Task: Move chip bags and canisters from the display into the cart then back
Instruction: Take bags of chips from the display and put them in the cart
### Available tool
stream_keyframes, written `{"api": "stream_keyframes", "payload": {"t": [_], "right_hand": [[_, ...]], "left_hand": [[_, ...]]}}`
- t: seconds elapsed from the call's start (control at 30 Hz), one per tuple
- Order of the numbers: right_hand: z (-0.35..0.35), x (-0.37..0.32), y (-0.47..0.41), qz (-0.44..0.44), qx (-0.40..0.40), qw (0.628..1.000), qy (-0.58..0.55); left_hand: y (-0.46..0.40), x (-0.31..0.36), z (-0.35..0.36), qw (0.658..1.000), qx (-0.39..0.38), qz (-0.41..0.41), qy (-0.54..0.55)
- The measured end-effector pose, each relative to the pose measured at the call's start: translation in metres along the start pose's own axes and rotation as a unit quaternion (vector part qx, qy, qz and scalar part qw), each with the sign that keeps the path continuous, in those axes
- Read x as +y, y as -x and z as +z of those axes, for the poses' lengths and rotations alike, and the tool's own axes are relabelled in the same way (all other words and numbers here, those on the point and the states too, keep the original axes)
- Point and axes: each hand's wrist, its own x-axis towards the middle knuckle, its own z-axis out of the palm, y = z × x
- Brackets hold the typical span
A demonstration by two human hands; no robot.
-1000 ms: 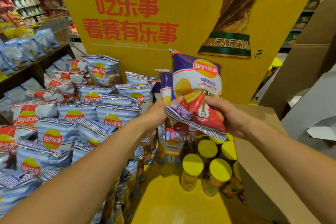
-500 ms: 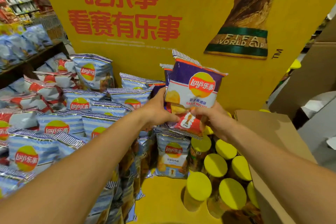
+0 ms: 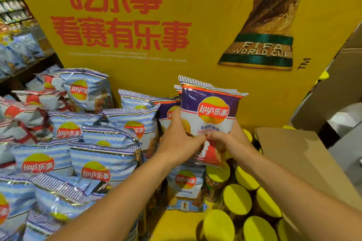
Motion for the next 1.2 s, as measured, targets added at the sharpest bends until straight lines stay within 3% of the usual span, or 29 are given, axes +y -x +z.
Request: {"api": "stream_keyframes", "payload": {"t": [0.13, 0.23, 0.4, 0.67, 0.83, 0.97, 1.07, 1.2], "right_hand": [[-0.037, -0.014, -0.014, -0.013, 0.079, 0.995, 0.057], [-0.054, -0.006, -0.028, 0.011, 0.089, 0.992, 0.087], [-0.053, 0.033, -0.034, 0.063, 0.051, 0.988, 0.133], [-0.072, 0.042, -0.030, 0.064, 0.026, 0.983, 0.172], [-0.082, 0.046, -0.022, 0.094, 0.056, 0.968, 0.225], [-0.092, 0.032, 0.000, 0.130, 0.073, 0.928, 0.341], [-0.096, 0.008, 0.022, 0.168, 0.017, 0.892, 0.420], [-0.090, -0.008, 0.038, 0.180, -0.101, 0.909, 0.362]], "left_hand": [[-0.014, 0.021, 0.023, 0.999, -0.027, 0.016, 0.043], [-0.037, 0.012, 0.039, 0.997, -0.069, -0.001, 0.032], [-0.060, -0.023, 0.062, 0.987, -0.070, -0.080, -0.120], [-0.060, -0.028, 0.085, 0.989, -0.117, -0.096, 0.000], [-0.056, -0.025, 0.085, 0.989, -0.117, -0.094, 0.009], [-0.041, -0.021, 0.084, 0.990, -0.046, -0.118, -0.056], [-0.027, -0.020, 0.079, 0.983, -0.095, -0.138, -0.076], [-0.011, -0.017, 0.065, 0.981, -0.098, -0.137, -0.101]]}}
